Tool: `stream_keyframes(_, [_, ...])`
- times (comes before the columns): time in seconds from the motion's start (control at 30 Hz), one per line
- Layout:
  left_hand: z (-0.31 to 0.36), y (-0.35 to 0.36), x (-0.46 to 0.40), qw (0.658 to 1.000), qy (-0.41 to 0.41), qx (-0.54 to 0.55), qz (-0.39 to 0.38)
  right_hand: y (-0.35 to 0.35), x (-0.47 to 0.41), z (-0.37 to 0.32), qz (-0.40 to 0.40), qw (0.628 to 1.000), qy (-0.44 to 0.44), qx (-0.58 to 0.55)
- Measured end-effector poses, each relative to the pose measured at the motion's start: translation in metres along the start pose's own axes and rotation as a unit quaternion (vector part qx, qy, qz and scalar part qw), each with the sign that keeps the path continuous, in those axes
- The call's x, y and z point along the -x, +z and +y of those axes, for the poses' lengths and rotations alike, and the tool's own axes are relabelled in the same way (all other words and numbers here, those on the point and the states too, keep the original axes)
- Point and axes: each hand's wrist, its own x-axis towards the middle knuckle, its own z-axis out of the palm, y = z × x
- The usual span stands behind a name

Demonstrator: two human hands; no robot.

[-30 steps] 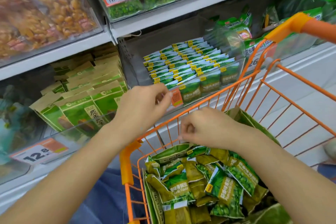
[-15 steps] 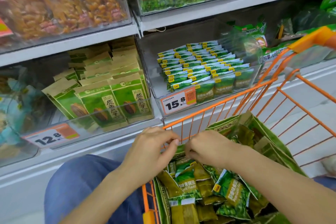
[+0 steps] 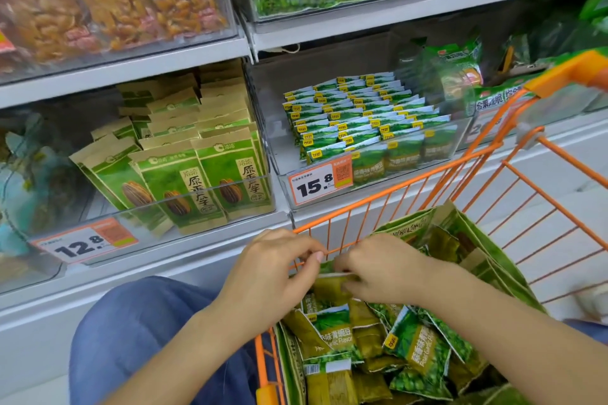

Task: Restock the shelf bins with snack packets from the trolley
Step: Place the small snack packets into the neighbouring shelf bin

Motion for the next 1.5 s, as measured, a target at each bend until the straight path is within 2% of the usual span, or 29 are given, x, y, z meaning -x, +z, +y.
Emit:
stream_keyframes(0.07, [0.002,-0.001,0.0,0.999,-0.019,0.04,0.017,-0.018,0.009,0.007,0.035,0.99,0.05,-0.129])
stream_keyframes(0.1, [0.004,-0.003,0.0,0.997,-0.035,0.068,0.03,-0.026,0.014,0.011,0.058,0.973,0.075,-0.212])
stream_keyframes(0.2, [0.012,-0.008,-0.001,0.99,-0.077,0.111,0.047,-0.041,0.022,0.017,0.115,0.89,0.108,-0.428])
stream_keyframes(0.3, [0.03,-0.008,-0.005,0.996,-0.087,0.015,0.002,-0.047,0.023,0.015,0.172,0.828,0.098,-0.525])
stream_keyframes(0.37, [0.039,-0.004,-0.011,0.995,-0.087,-0.049,0.001,-0.05,0.024,0.012,0.188,0.792,0.077,-0.576])
stream_keyframes(0.43, [0.042,0.001,-0.018,0.996,-0.065,-0.05,0.044,-0.052,0.025,0.01,0.195,0.781,0.052,-0.591])
stream_keyframes(0.47, [0.043,0.001,-0.022,0.995,-0.069,-0.016,0.067,-0.052,0.025,0.008,0.221,0.785,0.044,-0.577])
stream_keyframes(0.53, [0.044,0.0,-0.029,0.984,-0.101,0.107,0.098,-0.051,0.025,0.008,0.334,0.794,0.064,-0.504])
stream_keyframes(0.6, [0.043,-0.004,-0.037,0.968,-0.13,0.192,0.091,-0.051,0.025,0.011,0.431,0.794,0.095,-0.419])
stream_keyframes(0.67, [0.044,-0.008,-0.043,0.97,-0.131,0.199,0.05,-0.053,0.025,0.014,0.425,0.8,0.083,-0.416])
stream_keyframes(0.77, [0.042,-0.01,-0.044,0.979,-0.118,0.163,0.02,-0.056,0.023,0.012,0.359,0.795,0.032,-0.487])
stream_keyframes(0.9, [0.036,-0.01,-0.041,0.971,-0.135,0.195,-0.014,-0.056,0.023,0.01,0.374,0.78,0.008,-0.501])
stream_keyframes(1.0, [0.044,-0.007,-0.037,0.935,-0.157,0.318,-0.025,-0.058,0.022,0.009,0.4,0.756,0.011,-0.518])
stream_keyframes(1.13, [0.056,-0.006,-0.038,0.881,-0.186,0.435,0.008,-0.061,0.022,0.007,0.383,0.694,0.001,-0.61])
stream_keyframes(1.23, [0.055,-0.011,-0.041,0.862,-0.197,0.464,0.057,-0.061,0.021,0.013,0.33,0.725,0.031,-0.604])
stream_keyframes(1.3, [0.054,-0.015,-0.041,0.874,-0.198,0.439,0.058,-0.06,0.021,0.016,0.309,0.734,0.049,-0.603])
stream_keyframes(1.37, [0.05,-0.022,-0.043,0.913,-0.186,0.361,0.043,-0.06,0.022,0.017,0.307,0.767,0.066,-0.56])
stream_keyframes(1.43, [0.043,-0.032,-0.047,0.964,-0.145,0.224,0.014,-0.057,0.022,0.018,0.294,0.822,0.081,-0.481])
stream_keyframes(1.5, [0.042,-0.042,-0.055,0.99,-0.102,0.091,-0.031,-0.056,0.022,0.017,0.279,0.843,0.088,-0.451])
